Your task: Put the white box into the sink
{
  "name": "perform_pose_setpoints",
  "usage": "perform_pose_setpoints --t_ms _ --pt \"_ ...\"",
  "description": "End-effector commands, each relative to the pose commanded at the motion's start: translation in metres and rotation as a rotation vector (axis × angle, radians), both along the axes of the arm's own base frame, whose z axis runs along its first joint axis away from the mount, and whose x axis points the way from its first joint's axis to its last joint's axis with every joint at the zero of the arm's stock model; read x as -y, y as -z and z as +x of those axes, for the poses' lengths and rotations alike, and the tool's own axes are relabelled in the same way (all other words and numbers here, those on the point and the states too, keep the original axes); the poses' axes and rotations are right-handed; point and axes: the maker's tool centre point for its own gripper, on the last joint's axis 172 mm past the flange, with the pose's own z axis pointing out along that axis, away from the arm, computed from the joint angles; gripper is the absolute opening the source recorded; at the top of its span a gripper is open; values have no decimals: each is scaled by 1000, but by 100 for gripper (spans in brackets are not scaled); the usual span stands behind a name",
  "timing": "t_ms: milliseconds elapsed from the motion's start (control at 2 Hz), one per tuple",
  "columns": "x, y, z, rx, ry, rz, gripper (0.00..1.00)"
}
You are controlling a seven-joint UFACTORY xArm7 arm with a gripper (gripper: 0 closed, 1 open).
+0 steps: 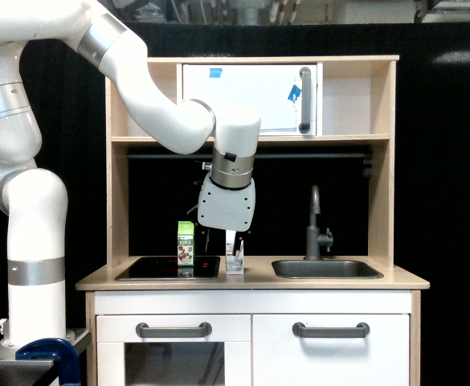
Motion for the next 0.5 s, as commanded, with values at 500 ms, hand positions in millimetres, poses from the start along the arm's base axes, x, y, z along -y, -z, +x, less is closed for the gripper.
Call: perform_pose_setpoints --t_ms 500 --pt "-7 -6 9 21 40 -19 100"
